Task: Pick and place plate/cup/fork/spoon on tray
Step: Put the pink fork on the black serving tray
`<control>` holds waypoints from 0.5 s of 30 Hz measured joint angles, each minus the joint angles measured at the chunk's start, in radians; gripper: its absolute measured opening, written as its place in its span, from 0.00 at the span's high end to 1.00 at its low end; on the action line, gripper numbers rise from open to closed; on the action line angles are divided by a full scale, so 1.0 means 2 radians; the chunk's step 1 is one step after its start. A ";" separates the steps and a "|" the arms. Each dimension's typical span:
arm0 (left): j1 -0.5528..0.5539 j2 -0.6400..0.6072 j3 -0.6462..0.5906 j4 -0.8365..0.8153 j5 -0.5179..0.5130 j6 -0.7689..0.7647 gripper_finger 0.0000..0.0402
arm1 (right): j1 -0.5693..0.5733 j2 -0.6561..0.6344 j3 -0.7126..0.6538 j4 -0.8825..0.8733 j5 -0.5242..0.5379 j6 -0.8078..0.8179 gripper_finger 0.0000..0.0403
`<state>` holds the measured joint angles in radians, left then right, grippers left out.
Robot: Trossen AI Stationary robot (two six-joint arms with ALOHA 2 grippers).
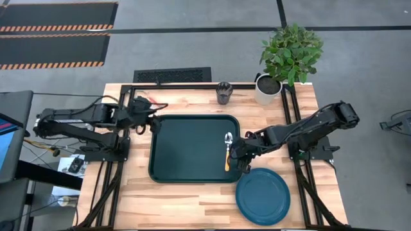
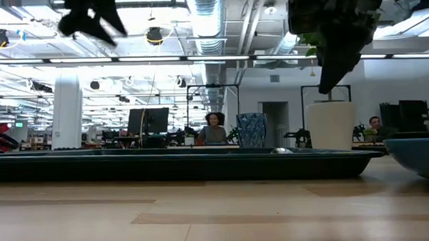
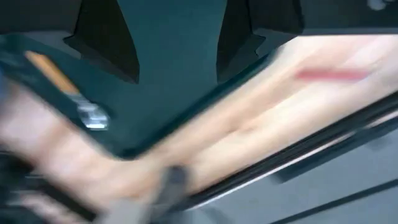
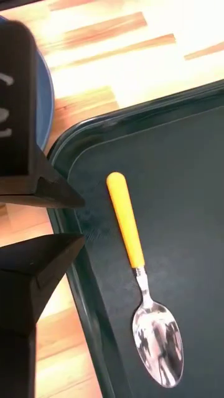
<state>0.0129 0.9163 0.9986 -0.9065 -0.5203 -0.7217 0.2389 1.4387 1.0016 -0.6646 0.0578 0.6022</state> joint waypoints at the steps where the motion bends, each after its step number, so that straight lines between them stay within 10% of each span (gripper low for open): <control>1: 0.018 0.002 -0.006 -0.005 -0.006 -0.007 0.49 | 0.003 0.001 0.000 0.000 0.000 0.000 0.75; 15: 0.322 0.108 -0.021 0.035 0.058 0.076 0.49 | 0.032 0.012 -0.001 0.013 0.003 0.002 0.75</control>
<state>0.6575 1.1324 0.9573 -0.8368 -0.4035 -0.5689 0.3024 1.4620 1.0004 -0.6392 0.0634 0.6052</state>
